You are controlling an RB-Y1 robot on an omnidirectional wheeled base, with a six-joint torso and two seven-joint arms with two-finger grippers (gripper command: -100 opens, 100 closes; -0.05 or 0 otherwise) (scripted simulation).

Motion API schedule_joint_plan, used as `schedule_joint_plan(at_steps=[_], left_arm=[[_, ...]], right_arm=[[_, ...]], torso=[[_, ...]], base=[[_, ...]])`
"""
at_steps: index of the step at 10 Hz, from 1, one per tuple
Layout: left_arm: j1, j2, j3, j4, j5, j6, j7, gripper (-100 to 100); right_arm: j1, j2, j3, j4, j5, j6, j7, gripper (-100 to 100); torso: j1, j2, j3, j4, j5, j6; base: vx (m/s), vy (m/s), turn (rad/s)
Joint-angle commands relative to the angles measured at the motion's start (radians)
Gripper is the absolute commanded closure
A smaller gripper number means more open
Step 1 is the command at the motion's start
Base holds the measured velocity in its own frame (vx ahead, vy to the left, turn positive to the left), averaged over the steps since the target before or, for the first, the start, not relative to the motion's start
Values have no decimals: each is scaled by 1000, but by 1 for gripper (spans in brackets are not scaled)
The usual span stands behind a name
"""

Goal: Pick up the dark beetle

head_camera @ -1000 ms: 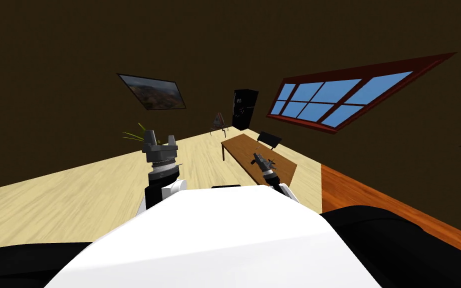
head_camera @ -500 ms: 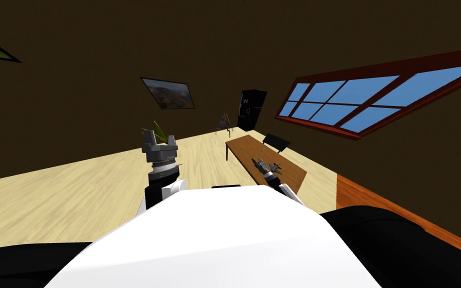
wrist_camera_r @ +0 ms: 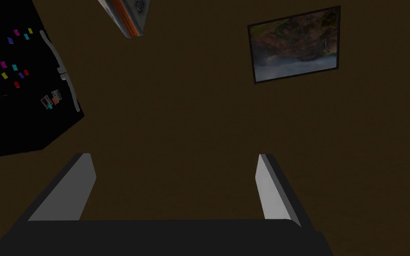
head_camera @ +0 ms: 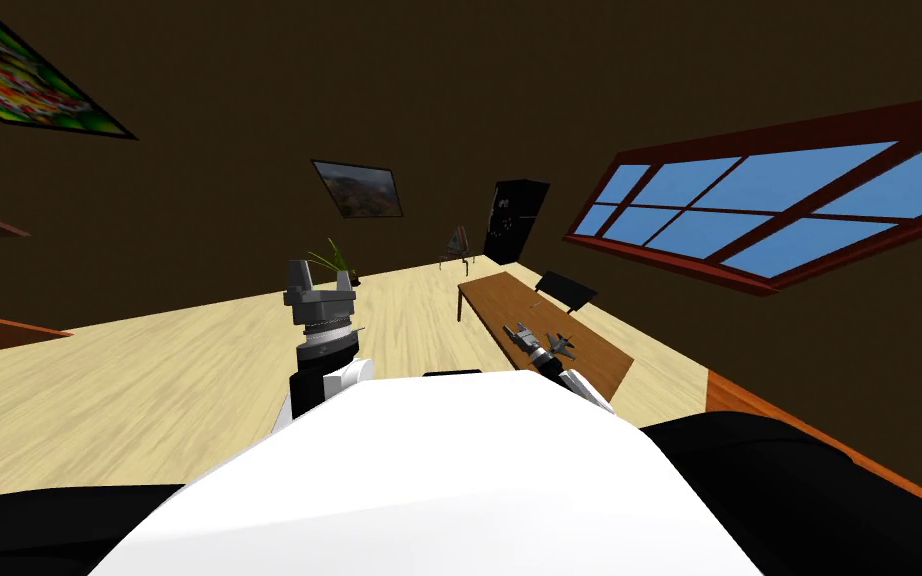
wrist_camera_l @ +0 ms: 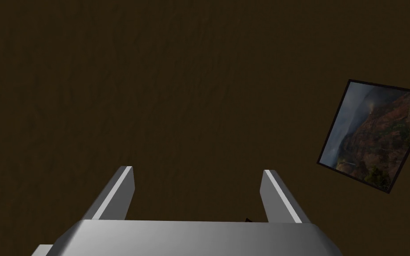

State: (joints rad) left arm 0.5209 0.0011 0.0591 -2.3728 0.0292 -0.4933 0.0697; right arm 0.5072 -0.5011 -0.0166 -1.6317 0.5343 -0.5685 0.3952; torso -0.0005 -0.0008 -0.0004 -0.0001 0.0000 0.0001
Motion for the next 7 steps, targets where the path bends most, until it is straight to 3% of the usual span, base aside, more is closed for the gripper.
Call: schedule_joint_plan(at_steps=[1, 2, 5, 7], left_arm=[[0, 0, 0, 0, 0, 0, 0, 0], [0, 0, 0, 0, 0, 0, 0, 0], [0, 0, 0, 0, 0, 0, 0, 0], [0, 0, 0, 0, 0, 0, 0, 0]], right_arm=[[1, -15, 0, 49, 48, -10, 16, -100], [1, -15, 0, 49, 48, -10, 16, -100], [-20, -75, 12, 149, 147, -21, 66, -100], [-20, -75, 12, 174, 183, -21, 66, -100]], torso=[[0, 0, 0, 0, 0, 0], [0, 0, 0, 0, 0, 1], [0, 0, 0, 0, 0, 1], [0, 0, 0, 0, 0, 1]], base=[[9, -6, 131], [3, -3, -23], [6, 0, 229], [6, -6, 56]])
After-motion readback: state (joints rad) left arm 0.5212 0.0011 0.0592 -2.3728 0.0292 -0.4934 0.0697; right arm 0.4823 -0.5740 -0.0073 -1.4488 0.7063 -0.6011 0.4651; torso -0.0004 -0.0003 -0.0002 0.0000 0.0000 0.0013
